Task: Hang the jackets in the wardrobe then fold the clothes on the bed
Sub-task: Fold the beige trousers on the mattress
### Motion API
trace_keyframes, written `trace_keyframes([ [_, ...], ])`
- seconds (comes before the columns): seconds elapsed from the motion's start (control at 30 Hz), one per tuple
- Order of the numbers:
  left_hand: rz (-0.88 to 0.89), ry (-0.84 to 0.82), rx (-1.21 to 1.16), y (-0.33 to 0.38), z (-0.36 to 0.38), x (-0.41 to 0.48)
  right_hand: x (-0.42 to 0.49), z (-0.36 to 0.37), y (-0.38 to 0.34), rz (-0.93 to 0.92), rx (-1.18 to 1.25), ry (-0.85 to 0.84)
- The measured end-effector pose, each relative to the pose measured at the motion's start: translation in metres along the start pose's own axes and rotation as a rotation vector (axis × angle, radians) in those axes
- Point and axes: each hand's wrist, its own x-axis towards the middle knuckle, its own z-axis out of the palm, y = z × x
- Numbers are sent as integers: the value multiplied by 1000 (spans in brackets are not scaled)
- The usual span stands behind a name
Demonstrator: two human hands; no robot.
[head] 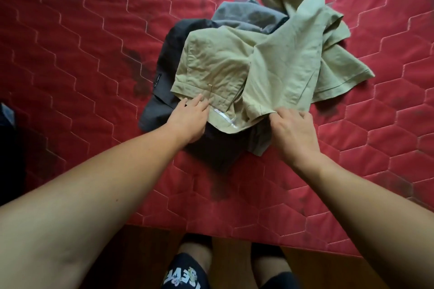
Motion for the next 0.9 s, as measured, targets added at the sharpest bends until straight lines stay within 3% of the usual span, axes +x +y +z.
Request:
trace_keyframes([
  [0.17,-38,13,-158,8,-25,-47,-19,-58,1,13,112,59],
  [0.5,-107,60,-524,42,-120,-167,-108,-237,-37,-167,95,220],
  [0.63,-29,12,-647,58,-153,-220,-137,-309,-45,-171,-9,416],
  [0.73,44,67,-809,78,-166,-260,-152,-358,-48,-161,-16,569],
  [0.9,134,167,-1040,104,-171,-318,-174,-431,-40,-52,59,582],
])
